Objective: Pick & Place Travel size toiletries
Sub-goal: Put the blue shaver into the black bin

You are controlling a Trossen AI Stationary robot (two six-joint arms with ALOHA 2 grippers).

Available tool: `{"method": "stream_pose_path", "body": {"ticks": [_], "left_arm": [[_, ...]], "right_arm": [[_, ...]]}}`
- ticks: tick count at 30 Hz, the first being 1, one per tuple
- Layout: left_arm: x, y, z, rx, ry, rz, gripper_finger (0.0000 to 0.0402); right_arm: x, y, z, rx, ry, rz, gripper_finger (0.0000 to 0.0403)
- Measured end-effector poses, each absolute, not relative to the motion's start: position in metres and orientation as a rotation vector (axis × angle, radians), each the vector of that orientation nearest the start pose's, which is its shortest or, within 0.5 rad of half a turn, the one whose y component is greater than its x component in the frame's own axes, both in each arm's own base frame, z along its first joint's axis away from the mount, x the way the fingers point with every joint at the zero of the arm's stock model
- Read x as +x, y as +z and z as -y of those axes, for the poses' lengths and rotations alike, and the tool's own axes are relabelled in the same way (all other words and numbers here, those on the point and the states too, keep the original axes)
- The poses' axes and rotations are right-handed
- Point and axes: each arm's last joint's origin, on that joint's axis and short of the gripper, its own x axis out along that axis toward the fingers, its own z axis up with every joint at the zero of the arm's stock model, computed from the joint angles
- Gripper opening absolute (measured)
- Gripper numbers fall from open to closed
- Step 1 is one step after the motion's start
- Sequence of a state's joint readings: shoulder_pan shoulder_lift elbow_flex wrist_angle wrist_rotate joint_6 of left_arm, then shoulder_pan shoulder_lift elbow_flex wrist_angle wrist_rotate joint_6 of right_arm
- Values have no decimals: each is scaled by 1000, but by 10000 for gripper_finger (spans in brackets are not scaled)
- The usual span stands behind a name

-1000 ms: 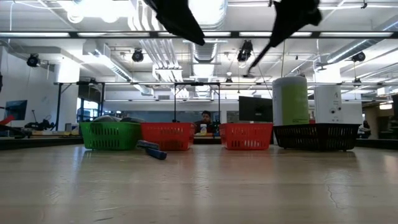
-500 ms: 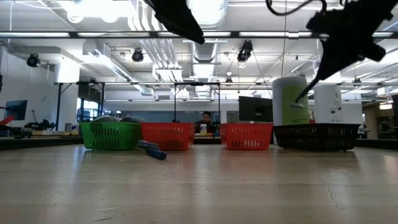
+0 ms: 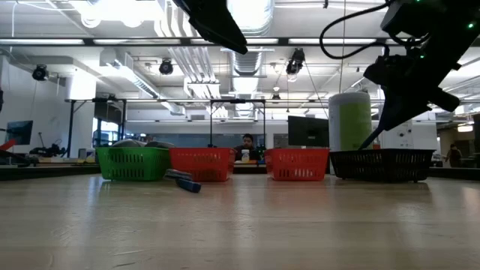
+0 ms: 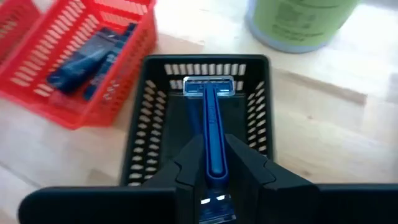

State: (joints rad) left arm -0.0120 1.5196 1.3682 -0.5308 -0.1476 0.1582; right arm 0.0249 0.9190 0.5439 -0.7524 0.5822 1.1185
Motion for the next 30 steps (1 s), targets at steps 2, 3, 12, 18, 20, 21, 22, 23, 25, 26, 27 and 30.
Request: {"method": "stream_pose_path", "body": {"ticks": [2,3,12,18,20,21,22,23,25,26,27,30], "left_arm": [[333,329,0,203,77,-690,259],[333,329,0,201,78,-690,259],[333,329,0,198,84,-684,259],[333,329,0,192,90,-684,259],[333,329,0,190,91,-684,259],[333,329,0,188,91,-684,259],[333,329,0,185,92,-684,259],[333,329,0,181,94,-685,259],[332,328,0,178,94,-697,259],[331,327,0,178,93,-712,259],[330,326,0,177,92,-729,259],[325,321,0,174,71,-805,259]], "right_arm": [[149,195,16,626,-1030,-679,54],[149,195,18,623,-1034,-682,56],[149,192,23,647,-1017,-699,52],[150,191,21,698,-956,-751,125],[149,191,20,708,-955,-757,159],[149,191,20,713,-957,-755,175],[149,191,20,718,-958,-753,191],[149,191,20,723,-956,-753,205],[149,191,19,735,-943,-761,231],[149,192,19,740,-935,-765,242],[149,193,18,742,-929,-771,253],[147,200,17,724,-931,-799,276]]}}
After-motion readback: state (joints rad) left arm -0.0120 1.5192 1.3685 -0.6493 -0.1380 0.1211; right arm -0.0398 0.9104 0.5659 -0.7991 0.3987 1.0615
